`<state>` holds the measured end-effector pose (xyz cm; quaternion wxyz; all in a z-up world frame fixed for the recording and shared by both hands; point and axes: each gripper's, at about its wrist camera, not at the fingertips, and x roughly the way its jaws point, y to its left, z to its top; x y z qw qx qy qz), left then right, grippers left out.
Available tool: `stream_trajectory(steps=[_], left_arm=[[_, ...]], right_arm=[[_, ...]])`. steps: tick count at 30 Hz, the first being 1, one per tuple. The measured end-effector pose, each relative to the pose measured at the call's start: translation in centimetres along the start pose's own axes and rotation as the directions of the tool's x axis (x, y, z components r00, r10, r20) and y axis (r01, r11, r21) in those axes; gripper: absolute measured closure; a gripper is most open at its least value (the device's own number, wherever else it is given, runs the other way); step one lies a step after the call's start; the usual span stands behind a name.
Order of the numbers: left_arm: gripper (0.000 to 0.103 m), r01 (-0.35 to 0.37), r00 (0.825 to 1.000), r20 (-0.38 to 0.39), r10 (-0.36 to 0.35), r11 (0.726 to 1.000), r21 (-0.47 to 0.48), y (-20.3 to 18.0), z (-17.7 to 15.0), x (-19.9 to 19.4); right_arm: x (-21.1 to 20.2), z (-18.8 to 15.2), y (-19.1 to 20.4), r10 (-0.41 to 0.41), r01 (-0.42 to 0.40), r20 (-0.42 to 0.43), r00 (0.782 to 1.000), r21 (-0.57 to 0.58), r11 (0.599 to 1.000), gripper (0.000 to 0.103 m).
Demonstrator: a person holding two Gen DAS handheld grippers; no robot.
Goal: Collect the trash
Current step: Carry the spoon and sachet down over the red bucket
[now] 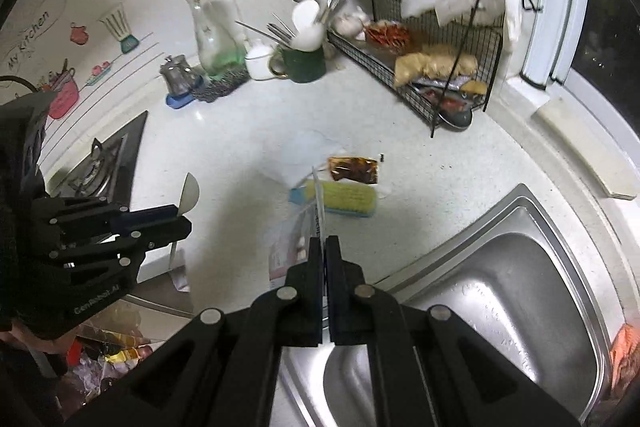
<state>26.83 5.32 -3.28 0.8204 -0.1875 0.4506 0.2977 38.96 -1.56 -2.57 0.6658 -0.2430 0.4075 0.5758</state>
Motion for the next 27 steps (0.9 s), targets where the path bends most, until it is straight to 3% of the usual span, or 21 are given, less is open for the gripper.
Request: stream_trajectory(steps=[14, 21, 27], left_arm=[[0.093, 0.004, 0.997, 0.08, -0.003, 1.0, -0.012, 2.6, -10.5, -10.7], [0.093, -0.011, 0.998, 0.059, 0.013, 0.999, -0.04, 3.7, -17.1, -13.7], [0.093, -0.025, 1.0, 0.002, 0.026, 0.997, -0.068, 4.2, -22.0, -13.9]], right_arm=[[-7.0, -5.8, 11.1, 0.004, 0.001, 0.072, 0.997, -0.063, 0.998, 0.102], [-8.5, -10.2, 15.4, 0.038, -0.033, 0.052, 0.998, -0.093, 0.995, 0.102], [-8.5, -14.2, 18.2, 0.044, -0.045, -0.005, 0.999, -0.096, 0.994, 0.102]])
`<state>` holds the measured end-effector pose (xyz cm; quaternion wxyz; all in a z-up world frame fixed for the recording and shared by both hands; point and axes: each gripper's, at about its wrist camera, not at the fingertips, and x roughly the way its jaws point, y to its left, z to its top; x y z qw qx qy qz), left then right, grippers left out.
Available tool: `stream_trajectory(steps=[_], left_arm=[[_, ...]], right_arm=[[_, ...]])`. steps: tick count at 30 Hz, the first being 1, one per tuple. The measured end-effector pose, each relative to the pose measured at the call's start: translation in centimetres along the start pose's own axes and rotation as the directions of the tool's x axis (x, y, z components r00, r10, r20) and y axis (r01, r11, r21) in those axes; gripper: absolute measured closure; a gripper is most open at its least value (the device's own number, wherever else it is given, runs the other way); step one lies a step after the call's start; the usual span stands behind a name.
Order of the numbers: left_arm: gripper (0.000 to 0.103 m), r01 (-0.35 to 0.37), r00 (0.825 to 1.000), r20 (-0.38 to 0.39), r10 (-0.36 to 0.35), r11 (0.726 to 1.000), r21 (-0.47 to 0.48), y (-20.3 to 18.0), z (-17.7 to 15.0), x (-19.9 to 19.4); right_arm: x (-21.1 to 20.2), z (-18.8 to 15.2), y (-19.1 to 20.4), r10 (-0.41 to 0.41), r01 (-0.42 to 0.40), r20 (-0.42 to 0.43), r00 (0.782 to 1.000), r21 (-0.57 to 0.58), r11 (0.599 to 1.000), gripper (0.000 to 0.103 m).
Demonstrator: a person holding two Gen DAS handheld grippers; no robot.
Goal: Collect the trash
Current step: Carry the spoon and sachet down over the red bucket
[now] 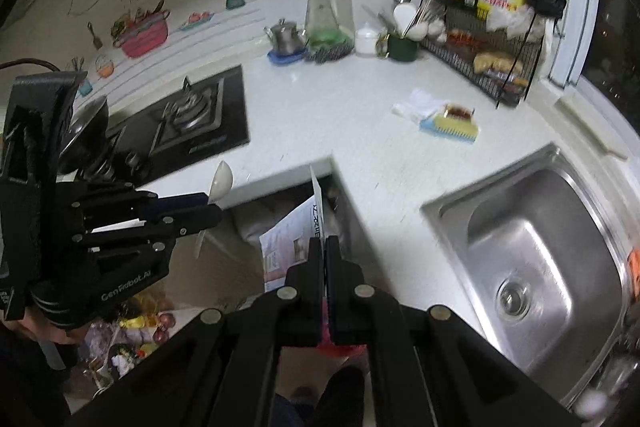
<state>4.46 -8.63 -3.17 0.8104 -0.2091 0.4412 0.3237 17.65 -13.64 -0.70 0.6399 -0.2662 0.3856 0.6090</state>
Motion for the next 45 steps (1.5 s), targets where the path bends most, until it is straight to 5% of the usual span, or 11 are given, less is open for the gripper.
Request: stream_trajectory(steps=[13, 22, 38, 45], left_arm=[[0.093, -0.02, 0.988, -0.154, 0.009, 0.997, -0.068, 2.1, -8.1, 5.9], [0.094, -0.015, 0.974, -0.225, -0.001, 0.997, -0.071, 2.9, -12.3, 15.2], [0.093, 0.036, 0.949, -0.309, -0.059, 0.996, -0.078, 4.3, -21.9, 37.5], [0.094, 0.021, 0.943, -0.33, -0.046, 0.997, -0.079, 5.1, -23.8, 41.9]], right_arm=[[6.7, -6.8, 1.8, 0.036, -0.036, -0.169, 0.985, 0.006, 0.999, 0.102], [14.6, -11.3, 0.8, 0.029, -0.027, -0.231, 0.973, 0.01, 1.0, 0.102], [35.4, -21.0, -4.1, 0.001, 0.01, -0.337, 0.942, 0.03, 1.0, 0.102], [40.9, -24.1, -5.9, -0.011, 0.024, -0.383, 0.924, 0.03, 0.999, 0.102]])
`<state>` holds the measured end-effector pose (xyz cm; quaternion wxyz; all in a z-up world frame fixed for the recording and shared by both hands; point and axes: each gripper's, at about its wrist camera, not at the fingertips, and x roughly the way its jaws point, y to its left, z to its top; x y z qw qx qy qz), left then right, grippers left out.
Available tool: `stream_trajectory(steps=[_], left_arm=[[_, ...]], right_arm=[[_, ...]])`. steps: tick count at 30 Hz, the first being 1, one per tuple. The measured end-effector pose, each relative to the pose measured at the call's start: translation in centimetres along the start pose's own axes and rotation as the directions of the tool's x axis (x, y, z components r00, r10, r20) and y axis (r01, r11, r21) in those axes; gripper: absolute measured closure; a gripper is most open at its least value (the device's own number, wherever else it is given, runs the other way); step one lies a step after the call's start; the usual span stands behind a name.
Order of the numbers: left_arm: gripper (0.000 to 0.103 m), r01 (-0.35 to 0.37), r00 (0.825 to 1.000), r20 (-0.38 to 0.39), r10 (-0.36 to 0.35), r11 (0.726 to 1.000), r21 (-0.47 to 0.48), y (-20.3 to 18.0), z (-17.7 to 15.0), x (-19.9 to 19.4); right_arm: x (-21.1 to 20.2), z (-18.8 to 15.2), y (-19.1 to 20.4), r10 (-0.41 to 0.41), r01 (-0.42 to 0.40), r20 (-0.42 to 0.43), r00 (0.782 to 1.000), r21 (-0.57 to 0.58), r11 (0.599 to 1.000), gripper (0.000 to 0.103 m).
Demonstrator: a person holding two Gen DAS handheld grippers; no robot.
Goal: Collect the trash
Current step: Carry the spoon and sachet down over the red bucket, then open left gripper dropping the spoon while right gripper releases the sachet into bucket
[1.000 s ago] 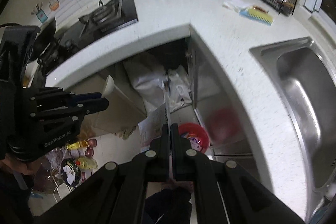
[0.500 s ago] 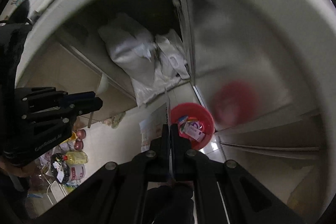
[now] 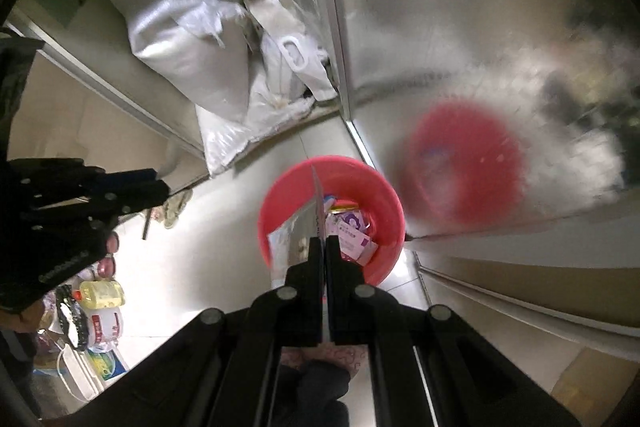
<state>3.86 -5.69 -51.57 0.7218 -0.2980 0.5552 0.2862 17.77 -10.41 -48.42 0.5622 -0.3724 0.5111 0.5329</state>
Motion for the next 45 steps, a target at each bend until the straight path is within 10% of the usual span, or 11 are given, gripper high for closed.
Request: stream_trajectory(steps=[6, 12, 15, 21, 33, 39, 45], left_arm=[[0.094, -0.003, 1.0, -0.009, 0.003, 1.0, -0.007, 0.3, 0.0, 1.2], [0.094, 0.008, 1.0, -0.025, -0.008, 1.0, 0.018, -0.5, -0.2, 1.2], [0.094, 0.02, 0.999, -0.028, -0.019, 0.999, 0.033, -1.0, 0.0, 1.1], [0.094, 0.046, 0.998, -0.036, -0.043, 0.996, 0.08, -2.8, 0.2, 1.7], [0.092, 0.075, 0.997, -0.038, -0.072, 0.993, 0.089, -3.5, 0.3, 2.9], [0.06, 0.083, 0.996, -0.046, -0.079, 0.992, 0.094, -3.7, 0.6, 2.6], [0.06, 0.052, 0.998, -0.051, -0.046, 0.992, 0.118, -4.3, 0.4, -0.1]], right_arm=[[1.6, -0.9, -0.2, -0.011, 0.011, -0.028, 1.0, -0.017, 1.0, 0.101], [0.4, -1.6, -0.4, -0.023, 0.023, -0.011, 1.0, -0.006, 1.0, 0.04], [-0.9, -2.0, -0.6, -0.034, 0.034, 0.006, 0.999, -0.008, 0.999, 0.039], [-2.1, -2.3, -1.3, -0.078, 0.076, 0.055, 0.995, 0.035, 0.997, 0.002], [-1.0, -2.6, -2.1, -0.148, 0.146, 0.082, 0.986, 0.039, 0.989, 0.001], [-1.1, -2.4, -2.3, -0.155, 0.151, 0.069, 0.986, 0.054, 0.987, 0.001], [-2.3, -2.3, -1.7, -0.169, 0.165, 0.073, 0.983, 0.06, 0.984, 0.001]])
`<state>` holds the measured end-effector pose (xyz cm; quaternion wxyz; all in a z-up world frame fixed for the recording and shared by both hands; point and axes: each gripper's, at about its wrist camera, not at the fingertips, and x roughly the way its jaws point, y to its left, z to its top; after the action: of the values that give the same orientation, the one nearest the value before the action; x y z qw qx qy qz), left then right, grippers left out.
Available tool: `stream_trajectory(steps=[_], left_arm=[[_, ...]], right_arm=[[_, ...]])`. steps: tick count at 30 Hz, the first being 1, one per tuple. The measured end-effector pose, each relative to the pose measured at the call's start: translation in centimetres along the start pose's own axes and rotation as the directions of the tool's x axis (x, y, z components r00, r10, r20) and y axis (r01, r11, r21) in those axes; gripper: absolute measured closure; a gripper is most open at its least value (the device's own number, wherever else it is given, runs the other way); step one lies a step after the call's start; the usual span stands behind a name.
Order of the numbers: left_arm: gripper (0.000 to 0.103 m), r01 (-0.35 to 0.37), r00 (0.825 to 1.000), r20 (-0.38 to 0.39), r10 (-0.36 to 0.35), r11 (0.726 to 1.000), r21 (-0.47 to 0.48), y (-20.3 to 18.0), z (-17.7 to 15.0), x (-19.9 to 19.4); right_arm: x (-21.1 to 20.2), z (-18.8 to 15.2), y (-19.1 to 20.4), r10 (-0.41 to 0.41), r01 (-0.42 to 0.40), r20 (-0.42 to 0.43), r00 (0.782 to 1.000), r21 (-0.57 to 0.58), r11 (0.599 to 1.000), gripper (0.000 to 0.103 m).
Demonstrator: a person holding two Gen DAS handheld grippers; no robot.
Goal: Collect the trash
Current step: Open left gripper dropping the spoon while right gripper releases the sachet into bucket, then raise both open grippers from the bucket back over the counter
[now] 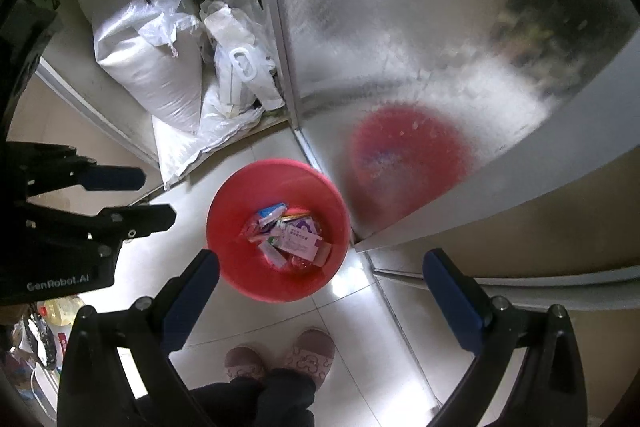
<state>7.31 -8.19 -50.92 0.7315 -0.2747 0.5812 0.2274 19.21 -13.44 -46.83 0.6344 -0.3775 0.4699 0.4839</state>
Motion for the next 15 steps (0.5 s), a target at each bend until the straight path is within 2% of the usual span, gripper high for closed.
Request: stream_trajectory(steps=[7, 12, 15], left_arm=[[0.06, -0.027, 0.999, 0.019, 0.028, 0.999, -0.026, -0.1, -0.6, -7.4], [0.059, -0.058, 0.997, 0.056, 0.061, 0.996, -0.062, -0.4, -1.1, -15.0], [0.058, -0.072, 0.994, 0.079, 0.078, 0.995, -0.074, -0.6, -1.2, -20.0]], right_arm=[[-5.3, 1.2, 0.5, 0.029, -0.029, 0.026, 0.999, 0.002, 1.0, 0.001], [-11.0, 2.9, 1.6, 0.06, -0.059, 0.031, 0.998, -0.016, 0.998, 0.001], [-15.2, 3.6, 2.7, 0.061, -0.058, 0.073, 0.995, -0.052, 0.997, 0.001]])
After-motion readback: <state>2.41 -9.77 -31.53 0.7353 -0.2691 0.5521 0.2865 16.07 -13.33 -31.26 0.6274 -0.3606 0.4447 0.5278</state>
